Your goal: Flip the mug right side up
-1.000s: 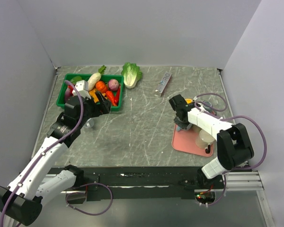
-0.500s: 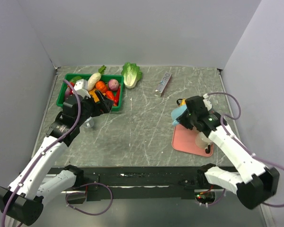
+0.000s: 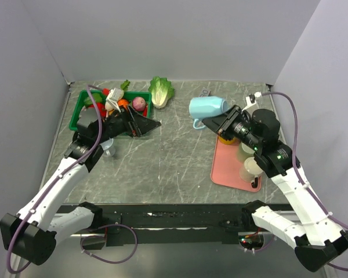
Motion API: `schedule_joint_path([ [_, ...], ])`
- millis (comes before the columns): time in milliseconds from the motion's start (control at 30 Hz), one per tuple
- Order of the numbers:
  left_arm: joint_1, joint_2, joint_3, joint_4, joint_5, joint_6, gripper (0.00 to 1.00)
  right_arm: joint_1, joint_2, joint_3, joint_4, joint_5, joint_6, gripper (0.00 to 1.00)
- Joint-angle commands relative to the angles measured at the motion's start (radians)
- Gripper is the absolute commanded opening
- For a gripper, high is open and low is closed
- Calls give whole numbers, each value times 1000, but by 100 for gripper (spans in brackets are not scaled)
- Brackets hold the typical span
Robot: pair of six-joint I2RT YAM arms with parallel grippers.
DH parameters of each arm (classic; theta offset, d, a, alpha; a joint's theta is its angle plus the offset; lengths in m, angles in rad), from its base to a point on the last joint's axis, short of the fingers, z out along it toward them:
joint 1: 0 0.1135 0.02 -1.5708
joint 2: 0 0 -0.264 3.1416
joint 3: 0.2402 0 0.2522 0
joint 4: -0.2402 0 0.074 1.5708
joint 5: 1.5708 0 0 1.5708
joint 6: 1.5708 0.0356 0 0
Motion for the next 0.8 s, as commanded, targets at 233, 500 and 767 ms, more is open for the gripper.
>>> schedule_joint_path([
  [233,-133,70,28,524,117,-323,96,31,31,64,540,-217,92,0],
  [500,-210,162,52,663,37,-423,96,63,57,50,673,-260,122,0],
  [767,-225,221,112,707,8,-478,93,83,73,25,689,-290,111,0],
])
